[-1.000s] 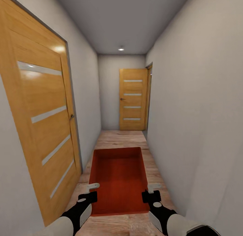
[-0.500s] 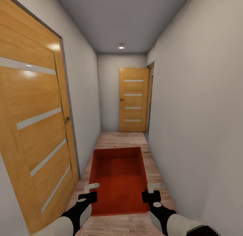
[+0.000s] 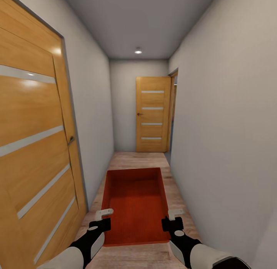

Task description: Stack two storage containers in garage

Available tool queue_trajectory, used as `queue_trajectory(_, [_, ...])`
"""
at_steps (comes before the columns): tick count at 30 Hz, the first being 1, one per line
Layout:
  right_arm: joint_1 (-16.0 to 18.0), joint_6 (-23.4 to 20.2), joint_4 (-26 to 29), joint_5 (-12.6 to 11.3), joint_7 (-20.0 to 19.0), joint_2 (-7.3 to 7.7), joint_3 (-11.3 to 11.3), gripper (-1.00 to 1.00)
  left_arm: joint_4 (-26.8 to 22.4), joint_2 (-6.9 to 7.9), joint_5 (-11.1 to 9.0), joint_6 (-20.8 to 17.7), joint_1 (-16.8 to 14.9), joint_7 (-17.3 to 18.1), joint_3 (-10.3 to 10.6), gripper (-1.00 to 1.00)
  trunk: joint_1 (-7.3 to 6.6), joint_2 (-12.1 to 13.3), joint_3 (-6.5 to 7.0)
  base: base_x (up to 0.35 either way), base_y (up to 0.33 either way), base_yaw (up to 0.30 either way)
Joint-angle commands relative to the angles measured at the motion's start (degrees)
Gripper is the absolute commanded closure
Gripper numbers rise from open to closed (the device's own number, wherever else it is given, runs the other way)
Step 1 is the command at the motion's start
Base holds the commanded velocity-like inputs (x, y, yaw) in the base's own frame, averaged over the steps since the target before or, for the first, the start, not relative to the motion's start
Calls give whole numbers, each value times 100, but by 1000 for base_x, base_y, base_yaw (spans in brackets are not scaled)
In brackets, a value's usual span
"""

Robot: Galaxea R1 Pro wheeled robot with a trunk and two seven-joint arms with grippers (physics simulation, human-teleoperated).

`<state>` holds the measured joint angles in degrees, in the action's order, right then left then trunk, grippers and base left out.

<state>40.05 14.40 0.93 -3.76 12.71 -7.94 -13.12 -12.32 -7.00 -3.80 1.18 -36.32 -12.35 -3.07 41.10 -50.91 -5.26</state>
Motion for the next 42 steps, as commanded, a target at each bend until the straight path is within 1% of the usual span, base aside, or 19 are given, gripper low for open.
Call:
queue_trajectory(1, [12, -9, -13, -8, -16, -5, 424, 100, -23, 256, -6, 5, 3, 366, 254, 100, 5, -7, -9, 326, 0, 0])
queue_trajectory(4, [9, -8, -14, -10, -15, -5, 424, 100, -30, 261, -6, 5, 3, 367, 254, 100, 5, -7, -9, 326, 0, 0])
queue_trajectory(10, [9, -8, -14, -10, -15, -5, 424, 100, -34, 324, -19, 5, 3, 366, 250, 100, 5, -7, -9, 326, 8, 0])
queue_trajectory(12, [9, -8, -14, -10, -15, -5, 424, 100, -37, 355, -87, 5, 3, 365, 246, 100, 5, -7, -9, 326, 70, 0])
queue_trajectory(15, [7, -8, -14, -10, -15, -5, 424, 100, -48, 363, -219, 9, 3, 367, 248, 100, 5, -7, -9, 326, 92, 0])
queue_trajectory(18, [7, -8, -14, -10, -15, -5, 424, 100, -50, 365, -273, 12, 3, 369, 253, 100, 5, -7, -9, 326, 101, 0])
queue_trajectory(30, [8, -8, -14, -10, -15, -5, 424, 100, -51, 360, -275, 14, 3, 367, 259, 100, 5, -7, -9, 326, 99, 0])
queue_trajectory(36, [8, -8, -14, -10, -15, -4, 424, 100, -45, 359, -270, 144, 3, 365, 259, 100, 5, -7, -9, 330, 20, 0])
queue_trajectory(42, [7, -4, -14, -10, -15, -5, 424, 100, -39, 363, -270, 147, 3, 365, 260, 100, 5, -7, -9, 332, 1, 0])
